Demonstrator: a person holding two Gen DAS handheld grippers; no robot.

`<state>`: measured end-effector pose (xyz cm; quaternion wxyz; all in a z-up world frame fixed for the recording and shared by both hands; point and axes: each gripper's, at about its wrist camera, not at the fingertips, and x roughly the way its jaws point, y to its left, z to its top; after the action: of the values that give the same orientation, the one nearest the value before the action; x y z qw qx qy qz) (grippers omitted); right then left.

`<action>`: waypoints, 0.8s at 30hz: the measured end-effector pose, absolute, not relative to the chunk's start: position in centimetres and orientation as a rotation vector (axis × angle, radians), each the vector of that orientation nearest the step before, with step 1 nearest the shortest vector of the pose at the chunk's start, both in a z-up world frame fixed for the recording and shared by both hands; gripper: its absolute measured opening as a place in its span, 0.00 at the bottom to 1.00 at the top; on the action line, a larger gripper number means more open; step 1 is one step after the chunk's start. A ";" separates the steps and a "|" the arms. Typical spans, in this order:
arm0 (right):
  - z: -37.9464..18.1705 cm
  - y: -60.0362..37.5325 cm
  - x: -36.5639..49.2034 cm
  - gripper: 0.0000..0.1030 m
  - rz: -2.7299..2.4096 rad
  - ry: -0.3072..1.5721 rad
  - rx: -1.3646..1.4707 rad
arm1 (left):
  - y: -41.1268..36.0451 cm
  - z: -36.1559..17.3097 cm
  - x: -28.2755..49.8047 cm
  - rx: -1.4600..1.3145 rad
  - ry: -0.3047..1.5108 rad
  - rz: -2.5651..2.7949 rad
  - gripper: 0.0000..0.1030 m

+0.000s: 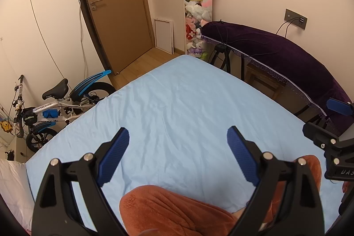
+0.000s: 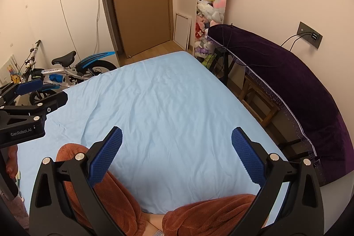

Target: Collect trash

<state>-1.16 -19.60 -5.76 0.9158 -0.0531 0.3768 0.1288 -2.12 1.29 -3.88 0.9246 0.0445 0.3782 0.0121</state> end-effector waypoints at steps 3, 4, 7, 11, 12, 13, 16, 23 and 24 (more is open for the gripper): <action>-5.8 -19.6 -1.2 0.93 0.272 0.772 -0.109 | 1.3 -3.9 -2.1 0.090 0.778 0.025 0.87; -5.8 -19.6 -1.2 0.93 0.275 0.772 -0.110 | 1.4 -3.9 -2.1 0.090 0.779 0.025 0.87; -5.9 -19.5 -1.3 0.93 0.281 0.772 -0.113 | 1.3 -4.0 -2.1 0.085 0.787 0.026 0.87; -5.9 -19.3 -1.2 0.93 0.285 0.772 -0.114 | 1.1 -4.0 -2.0 0.096 0.789 0.042 0.87; -5.9 -19.4 -1.2 0.93 0.286 0.772 -0.115 | 1.0 -4.0 -2.0 0.100 0.789 0.046 0.87; -5.9 -19.4 -1.2 0.93 0.286 0.772 -0.115 | 1.0 -4.1 -2.0 0.101 0.790 0.046 0.87; -5.9 -19.4 -1.2 0.93 0.285 0.773 -0.114 | 1.1 -4.2 -2.0 0.083 0.799 0.029 0.87; -5.9 -19.3 -1.3 0.93 0.281 0.769 -0.122 | 1.3 -4.2 -2.3 0.048 0.794 -0.001 0.87; -5.9 -19.3 -1.3 0.93 0.281 0.769 -0.122 | 1.3 -4.2 -2.4 0.049 0.792 0.000 0.87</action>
<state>-1.29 -19.31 -5.91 0.9155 -0.0593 0.3736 0.1368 -2.40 1.27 -4.16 0.9224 0.0237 0.3856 -0.0001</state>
